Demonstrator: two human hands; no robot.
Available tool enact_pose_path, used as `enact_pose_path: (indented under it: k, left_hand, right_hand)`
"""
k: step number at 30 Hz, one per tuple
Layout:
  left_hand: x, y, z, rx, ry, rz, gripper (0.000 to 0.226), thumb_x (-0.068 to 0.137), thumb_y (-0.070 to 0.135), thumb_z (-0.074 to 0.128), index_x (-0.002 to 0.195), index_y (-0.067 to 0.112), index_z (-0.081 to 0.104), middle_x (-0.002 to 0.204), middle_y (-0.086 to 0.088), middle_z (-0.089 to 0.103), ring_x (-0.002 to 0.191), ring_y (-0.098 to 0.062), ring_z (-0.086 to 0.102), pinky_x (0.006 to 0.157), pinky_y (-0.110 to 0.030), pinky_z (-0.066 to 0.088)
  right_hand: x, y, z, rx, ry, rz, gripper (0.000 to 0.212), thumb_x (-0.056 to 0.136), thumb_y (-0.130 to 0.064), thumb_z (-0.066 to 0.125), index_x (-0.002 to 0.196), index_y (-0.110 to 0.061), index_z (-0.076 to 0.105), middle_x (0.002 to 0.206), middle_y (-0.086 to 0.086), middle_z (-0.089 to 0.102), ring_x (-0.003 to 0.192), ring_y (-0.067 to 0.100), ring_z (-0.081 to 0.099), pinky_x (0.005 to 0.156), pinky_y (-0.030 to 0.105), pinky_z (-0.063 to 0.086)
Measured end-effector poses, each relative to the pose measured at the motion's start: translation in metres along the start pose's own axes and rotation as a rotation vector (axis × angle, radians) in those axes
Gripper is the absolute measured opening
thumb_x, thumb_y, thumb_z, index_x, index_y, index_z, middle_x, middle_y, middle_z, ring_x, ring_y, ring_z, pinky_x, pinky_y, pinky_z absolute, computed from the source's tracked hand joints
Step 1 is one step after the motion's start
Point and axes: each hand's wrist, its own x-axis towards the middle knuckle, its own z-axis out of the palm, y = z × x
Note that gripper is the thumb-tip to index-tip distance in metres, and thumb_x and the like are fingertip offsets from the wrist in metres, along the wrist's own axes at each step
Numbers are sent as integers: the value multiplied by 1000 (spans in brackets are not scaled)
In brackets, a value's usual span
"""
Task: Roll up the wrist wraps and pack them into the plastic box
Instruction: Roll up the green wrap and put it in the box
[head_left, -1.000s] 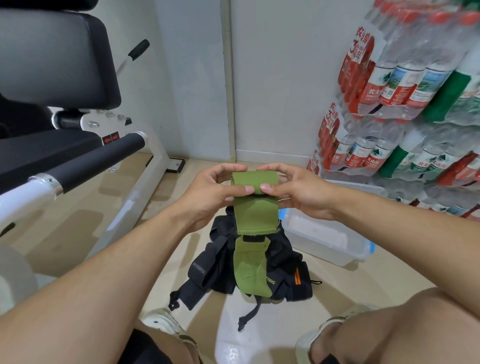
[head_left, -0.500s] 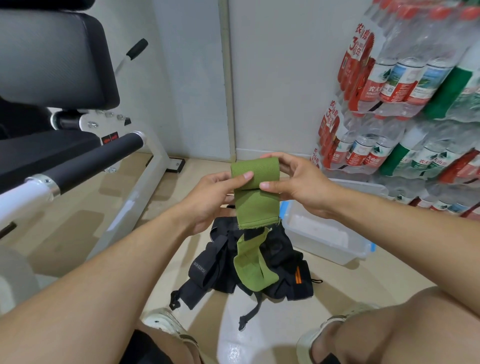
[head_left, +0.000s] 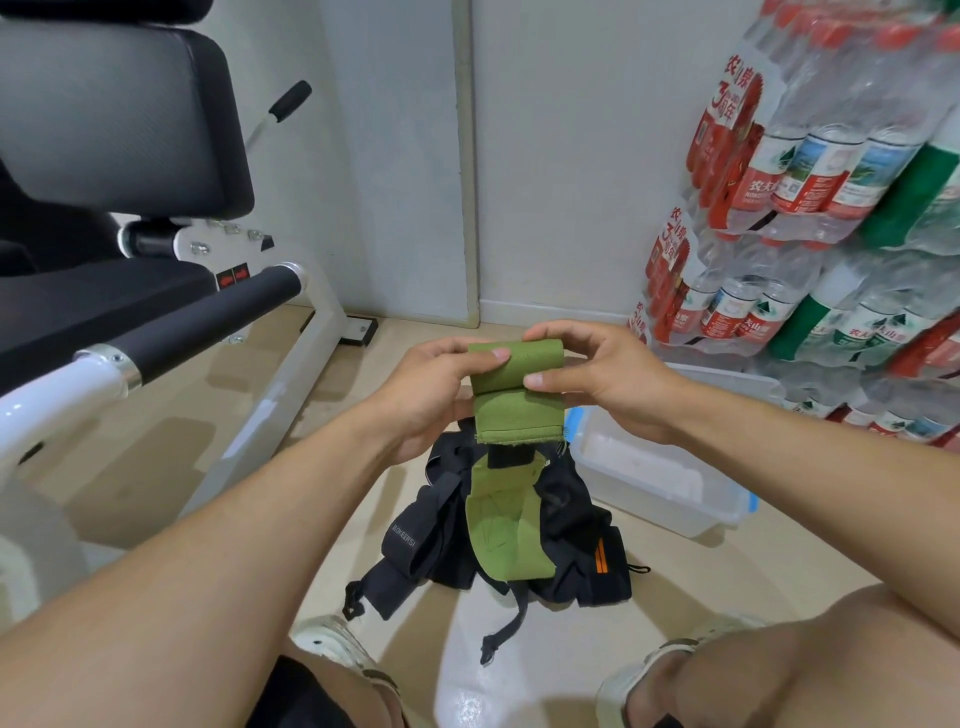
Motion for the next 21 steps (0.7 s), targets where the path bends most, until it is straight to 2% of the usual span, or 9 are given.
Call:
enact_pose_path:
  k: [1,3,6,11,17,21]
  left_hand:
    - [0,0,0,-13,0,8,34,92,8,70,123,-3,63,110,-16,72,87,-26,75,77,-36,62]
    - [1,1,-1,-7,5,35,33,88,2,72,120,2,65,107,-13,70,89,-25,75,78,-36,62]
    - [2,0,-2,21,16,74,37,82,-7,75,116,5,68,111,-13,63,97,-28,73,84,-38,62]
    - [1,0,-4,18,-9,101,41,79,-10,76,116,6,69,113,-15,66,100,-28,72,90,-41,60]
    - [-3,1,-5,-12,-59,65,49,79,-11,74,125,3,66,122,-20,71,98,-26,74,79,-32,61]
    - [-1,-1,-5,19,-43,65,54,74,-17,75,124,4,67,125,-21,68,98,-27,74,83,-34,62]
  right_hand:
    - [0,-1,-1,7,-6,18,35,76,-7,83,106,-21,74,112,5,74,100,23,73,85,38,62]
    - [0,-2,-2,6,-16,57,40,73,-26,82,112,-21,73,116,4,74,106,23,72,92,40,60]
    - [0,0,-3,50,-46,132,53,75,-35,78,125,-19,68,117,8,74,109,27,71,102,43,55]
    - [-1,1,-5,92,-131,178,61,78,-31,75,133,-8,63,123,9,73,113,25,71,103,38,53]
    - [0,-1,-5,75,-97,130,55,74,-20,79,127,-9,66,119,11,75,112,27,72,99,37,57]
    - [0,-2,-5,35,-60,114,57,72,-11,82,126,-7,65,115,12,76,110,29,72,97,37,58]
